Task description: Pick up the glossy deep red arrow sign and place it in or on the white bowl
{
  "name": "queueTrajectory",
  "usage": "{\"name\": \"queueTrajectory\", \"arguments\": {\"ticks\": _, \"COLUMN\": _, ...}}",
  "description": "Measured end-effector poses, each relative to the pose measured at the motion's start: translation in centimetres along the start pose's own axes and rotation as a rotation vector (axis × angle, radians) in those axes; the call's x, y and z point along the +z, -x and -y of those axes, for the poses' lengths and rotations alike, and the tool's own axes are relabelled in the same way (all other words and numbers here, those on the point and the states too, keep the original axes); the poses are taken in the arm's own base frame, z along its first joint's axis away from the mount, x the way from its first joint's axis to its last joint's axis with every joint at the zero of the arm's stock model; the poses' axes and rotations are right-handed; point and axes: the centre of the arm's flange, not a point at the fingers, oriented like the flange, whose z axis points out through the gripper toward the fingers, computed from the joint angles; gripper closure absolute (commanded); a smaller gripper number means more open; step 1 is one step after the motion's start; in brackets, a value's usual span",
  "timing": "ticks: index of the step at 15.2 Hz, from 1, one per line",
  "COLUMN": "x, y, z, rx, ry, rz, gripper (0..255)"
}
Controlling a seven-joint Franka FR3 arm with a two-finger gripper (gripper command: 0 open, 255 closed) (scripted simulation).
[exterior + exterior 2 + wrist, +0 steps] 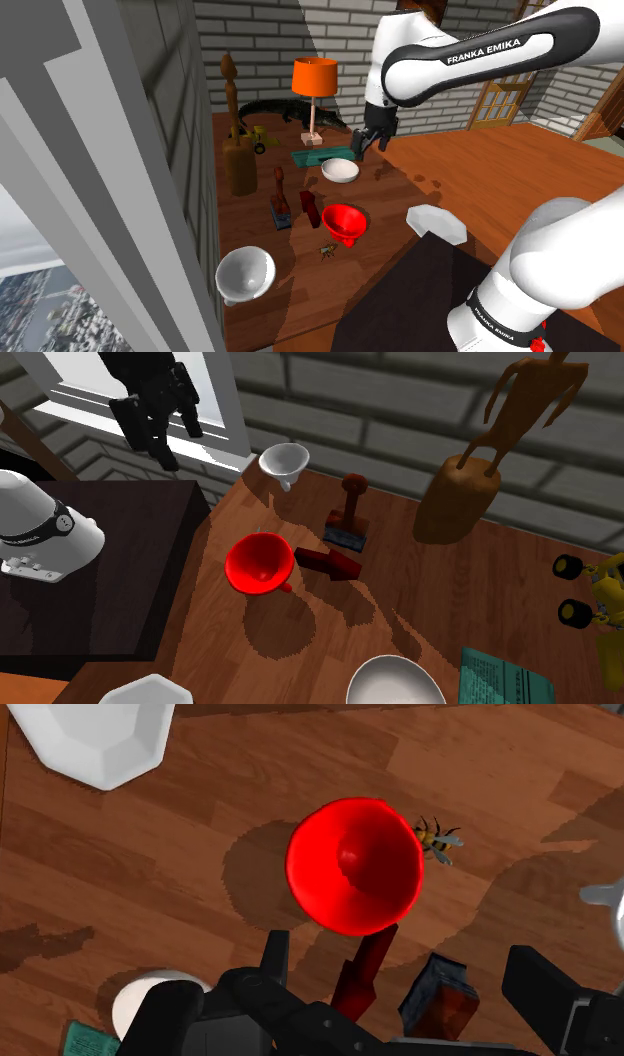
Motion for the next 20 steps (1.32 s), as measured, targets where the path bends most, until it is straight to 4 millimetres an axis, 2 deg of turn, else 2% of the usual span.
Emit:
{"name": "queueTrajectory", "arguments": {"ticks": 6, "x": 6.7, "y": -4.6, "z": 0.4, "rx": 0.016, "ry": -0.012, "rz": 0.003, "gripper": 0}}
{"name": "queueTrajectory", "arguments": {"ticks": 12, "x": 13.1, "y": -9.0, "z": 1.7, "rx": 0.032, "ry": -0.025, "rz": 0.006, "gripper": 0}}
{"name": "queueTrajectory", "arguments": {"ticks": 14, "x": 15.4, "y": -10.1, "z": 1.7, "rx": 0.038, "ry": -0.030, "rz": 0.008, "gripper": 0}}
{"name": "queueTrajectory", "arguments": {"ticks": 20, "x": 21.9, "y": -14.9, "z": 2.1, "rx": 0.054, "ry": -0.043, "rz": 0.011, "gripper": 0}}
